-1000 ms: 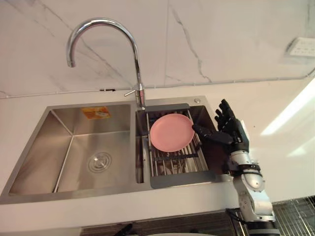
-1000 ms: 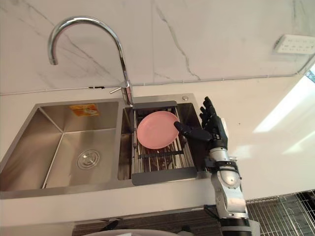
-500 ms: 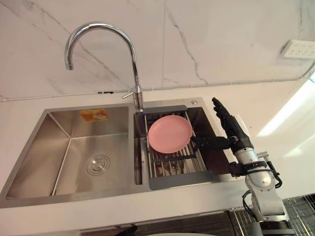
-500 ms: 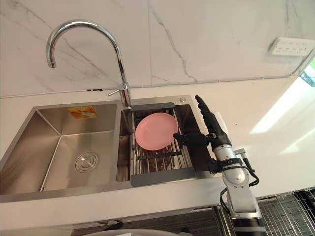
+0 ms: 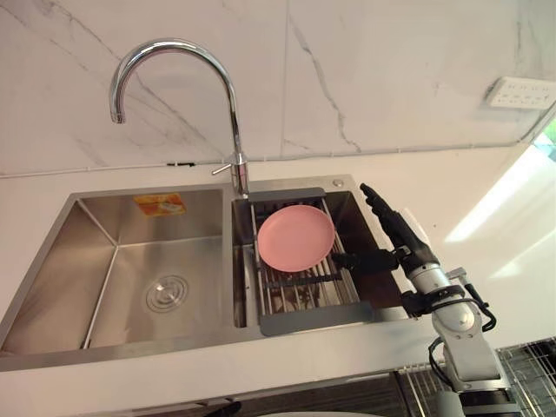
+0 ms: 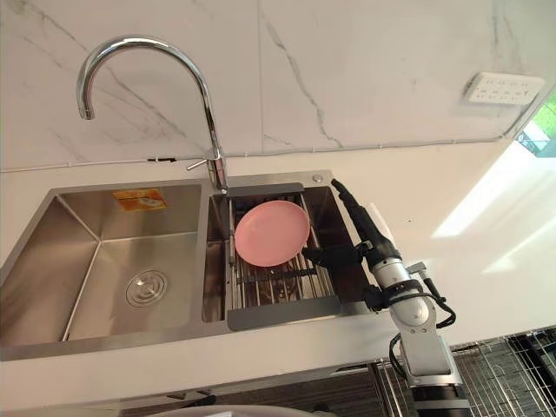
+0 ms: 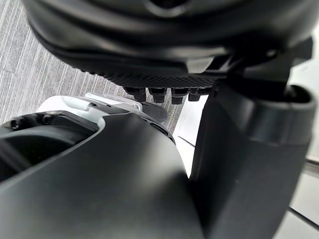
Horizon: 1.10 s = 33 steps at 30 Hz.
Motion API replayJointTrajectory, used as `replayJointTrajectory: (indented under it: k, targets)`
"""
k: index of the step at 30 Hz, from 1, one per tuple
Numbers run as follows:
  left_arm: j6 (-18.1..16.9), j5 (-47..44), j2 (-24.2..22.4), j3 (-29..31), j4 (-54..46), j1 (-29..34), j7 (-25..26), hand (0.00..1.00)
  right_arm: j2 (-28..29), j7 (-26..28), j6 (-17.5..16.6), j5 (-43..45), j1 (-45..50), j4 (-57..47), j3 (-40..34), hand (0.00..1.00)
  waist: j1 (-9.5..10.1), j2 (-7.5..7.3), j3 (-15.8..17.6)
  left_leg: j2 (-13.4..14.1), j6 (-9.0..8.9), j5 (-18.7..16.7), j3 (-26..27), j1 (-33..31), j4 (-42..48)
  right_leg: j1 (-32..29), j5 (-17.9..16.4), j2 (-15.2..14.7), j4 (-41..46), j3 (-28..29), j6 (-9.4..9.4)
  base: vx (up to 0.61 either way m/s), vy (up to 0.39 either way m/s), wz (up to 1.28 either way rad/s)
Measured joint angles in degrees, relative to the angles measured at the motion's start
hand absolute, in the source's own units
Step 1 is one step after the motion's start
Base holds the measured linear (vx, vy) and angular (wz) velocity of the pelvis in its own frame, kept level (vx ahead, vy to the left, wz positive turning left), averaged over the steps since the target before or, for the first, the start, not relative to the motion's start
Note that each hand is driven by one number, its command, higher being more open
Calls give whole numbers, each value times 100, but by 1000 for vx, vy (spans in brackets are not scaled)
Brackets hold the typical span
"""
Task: Walk over to the sink, pick up the cup, carry it to the dishwasher, place the cup inside the dishwasher, then close the dishwasher door
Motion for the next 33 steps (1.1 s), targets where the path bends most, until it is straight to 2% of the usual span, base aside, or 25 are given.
replayJointTrajectory:
  k: [10,17,23,29,33]
  targets:
    - [85,211,24,-31,-132,1,1,100,2,54,-112,-622,264,2,97,100,-23,-2,-5,64,-17,7,36,-7,-1,-3,34,77,-64,13,-26,0,0,0]
    - [136,274,34,-174,-200,0,22,100,3,-477,-224,-1152,263,51,197,100,-19,0,-9,71,-39,21,41,-11,-2,1,64,87,-100,17,-42,0,0,0]
    - [168,433,41,-252,-275,-2,29,100,2,-708,-225,-1440,208,162,363,100,-6,0,-28,69,-48,32,29,-30,-2,7,84,88,-129,1,-43,-5,0,0]
    - [249,448,75,-382,-376,-2,36,100,-5,-905,-199,-1615,-111,705,539,100,13,3,-33,68,-63,67,-44,-57,-2,34,85,84,-130,-84,-42,-25,-3,7]
    - [284,447,79,-433,-434,-12,37,100,-5,-998,-95,-1683,-289,1086,643,100,95,8,-35,66,-63,111,-123,-92,-4,60,85,79,-130,-181,-42,-37,-6,11]
